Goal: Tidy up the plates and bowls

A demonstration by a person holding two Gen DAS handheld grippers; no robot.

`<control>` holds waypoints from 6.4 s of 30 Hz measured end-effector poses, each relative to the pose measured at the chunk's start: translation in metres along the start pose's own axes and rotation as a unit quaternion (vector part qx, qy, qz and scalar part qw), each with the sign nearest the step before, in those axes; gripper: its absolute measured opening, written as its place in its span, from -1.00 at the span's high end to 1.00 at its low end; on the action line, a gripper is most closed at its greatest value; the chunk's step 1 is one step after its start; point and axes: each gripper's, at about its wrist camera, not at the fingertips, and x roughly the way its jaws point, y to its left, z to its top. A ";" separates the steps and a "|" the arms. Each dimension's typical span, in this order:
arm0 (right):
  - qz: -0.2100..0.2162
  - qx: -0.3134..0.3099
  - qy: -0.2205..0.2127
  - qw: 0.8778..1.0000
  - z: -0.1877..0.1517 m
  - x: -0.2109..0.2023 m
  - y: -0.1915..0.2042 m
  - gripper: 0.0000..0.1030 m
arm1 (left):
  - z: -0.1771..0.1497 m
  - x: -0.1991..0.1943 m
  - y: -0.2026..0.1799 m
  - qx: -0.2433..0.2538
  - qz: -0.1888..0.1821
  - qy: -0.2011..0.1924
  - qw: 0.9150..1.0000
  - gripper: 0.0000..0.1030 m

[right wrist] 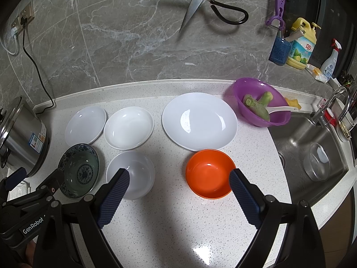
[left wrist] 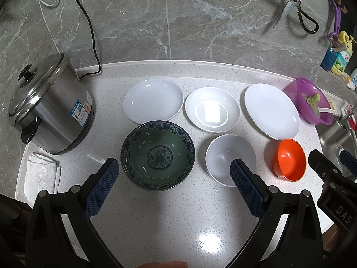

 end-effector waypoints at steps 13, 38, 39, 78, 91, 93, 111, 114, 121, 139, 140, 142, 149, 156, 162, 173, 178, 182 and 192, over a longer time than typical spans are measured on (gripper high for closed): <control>0.000 0.000 0.001 1.000 0.000 0.001 0.001 -0.80 | -0.004 0.001 0.002 0.000 0.000 0.001 1.000 -0.96; 0.000 0.000 0.004 1.000 0.002 0.004 0.001 -0.79 | -0.009 0.008 0.002 0.001 -0.001 0.006 1.000 -0.96; 0.000 0.000 0.004 1.000 0.003 0.004 0.001 -0.80 | -0.009 0.009 0.002 0.001 -0.002 0.006 1.000 -0.96; 0.233 0.240 0.034 0.942 0.051 0.192 -0.242 -0.58 | 0.189 0.209 -0.158 0.178 -0.241 0.140 0.944 -0.37; 0.276 0.290 0.067 0.914 0.041 0.245 -0.249 -0.40 | 0.203 0.301 -0.234 0.301 -0.237 0.207 0.900 -0.26; 0.279 0.290 0.072 0.913 0.041 0.250 -0.248 -0.34 | 0.203 0.310 -0.235 0.299 -0.247 0.219 0.896 -0.26; 0.286 0.299 0.079 0.907 0.043 0.271 -0.245 -0.01 | 0.202 0.342 -0.229 0.284 -0.264 0.256 0.886 0.40; 0.288 0.298 0.087 0.906 0.042 0.274 -0.247 0.25 | 0.199 0.347 -0.232 0.287 -0.263 0.260 0.884 0.40; 0.293 0.273 0.116 0.909 0.046 0.276 -0.239 0.36 | 0.191 0.355 -0.235 0.299 -0.273 0.269 0.874 0.61; 0.277 0.285 0.113 0.911 0.048 0.269 -0.256 0.75 | 0.189 0.343 -0.223 0.273 -0.269 0.269 0.884 0.66; 0.278 0.285 0.112 0.911 0.050 0.268 -0.257 0.75 | 0.189 0.342 -0.221 0.270 -0.270 0.270 0.884 0.66; 0.279 0.286 0.113 0.910 0.052 0.268 -0.259 0.74 | 0.191 0.339 -0.218 0.265 -0.270 0.270 0.885 0.67; 0.282 0.292 0.114 0.907 0.061 0.272 -0.260 0.74 | 0.204 0.339 -0.210 0.244 -0.267 0.281 0.889 0.67; 0.291 0.302 0.116 0.900 0.070 0.270 -0.259 0.75 | 0.210 0.326 -0.199 0.234 -0.264 0.290 0.890 0.67; 0.296 0.292 0.113 0.902 0.077 0.260 -0.256 0.75 | 0.212 0.299 -0.188 0.228 -0.260 0.282 0.895 0.67; 0.319 0.258 0.093 0.907 0.079 0.205 -0.242 0.75 | 0.179 0.201 -0.130 0.204 -0.262 0.245 0.911 0.67; 0.329 0.230 0.091 0.911 0.066 0.172 -0.221 0.75 | 0.142 0.153 -0.084 0.183 -0.263 0.229 0.919 0.67; 0.329 0.213 0.094 0.915 0.048 0.148 -0.189 0.75 | 0.100 0.118 -0.047 0.171 -0.265 0.223 0.922 0.67; 0.320 0.183 0.132 0.920 -0.030 0.085 -0.127 0.75 | -0.019 0.077 0.025 0.128 -0.267 0.231 0.927 0.66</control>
